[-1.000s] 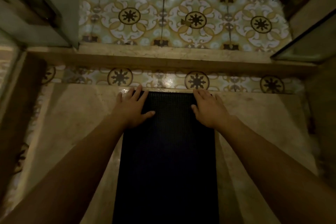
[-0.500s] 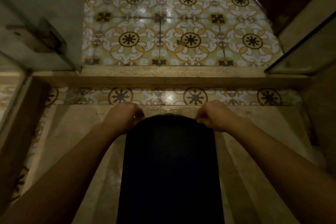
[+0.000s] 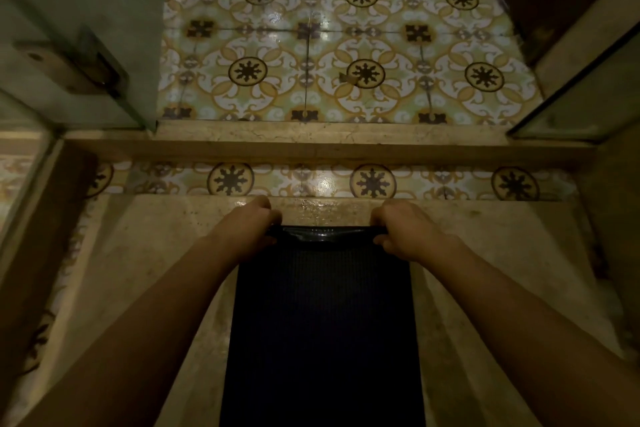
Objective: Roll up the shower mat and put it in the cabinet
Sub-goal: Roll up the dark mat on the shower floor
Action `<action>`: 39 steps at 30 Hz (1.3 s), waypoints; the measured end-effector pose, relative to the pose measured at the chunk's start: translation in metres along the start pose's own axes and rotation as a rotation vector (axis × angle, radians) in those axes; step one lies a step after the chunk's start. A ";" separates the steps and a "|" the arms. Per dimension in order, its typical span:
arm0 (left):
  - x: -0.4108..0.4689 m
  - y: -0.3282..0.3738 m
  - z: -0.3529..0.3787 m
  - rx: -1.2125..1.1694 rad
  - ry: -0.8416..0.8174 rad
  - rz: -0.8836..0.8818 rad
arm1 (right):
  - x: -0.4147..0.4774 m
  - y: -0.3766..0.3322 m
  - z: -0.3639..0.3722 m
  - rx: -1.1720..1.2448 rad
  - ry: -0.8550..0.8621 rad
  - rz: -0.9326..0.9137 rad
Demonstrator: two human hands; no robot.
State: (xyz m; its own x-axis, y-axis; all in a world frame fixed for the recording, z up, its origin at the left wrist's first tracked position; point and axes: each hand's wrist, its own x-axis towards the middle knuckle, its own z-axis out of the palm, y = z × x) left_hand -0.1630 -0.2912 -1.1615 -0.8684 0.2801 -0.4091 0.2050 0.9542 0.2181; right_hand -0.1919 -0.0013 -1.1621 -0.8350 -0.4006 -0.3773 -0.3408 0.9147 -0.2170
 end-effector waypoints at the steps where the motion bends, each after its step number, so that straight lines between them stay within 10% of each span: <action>1: 0.001 0.001 0.000 0.016 -0.014 0.001 | -0.001 -0.001 0.001 -0.009 -0.007 -0.008; 8: 0.010 0.007 -0.006 0.389 -0.037 0.129 | -0.004 -0.001 -0.006 -0.099 0.025 -0.128; 39: -0.023 0.019 0.026 0.056 0.270 -0.005 | -0.033 -0.004 0.032 -0.093 0.295 -0.145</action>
State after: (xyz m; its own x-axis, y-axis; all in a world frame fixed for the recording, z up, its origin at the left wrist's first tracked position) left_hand -0.1274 -0.2765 -1.1714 -0.9569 0.2444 -0.1570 0.2188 0.9619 0.1641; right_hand -0.1494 0.0066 -1.1780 -0.8595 -0.5065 -0.0685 -0.4916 0.8559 -0.1608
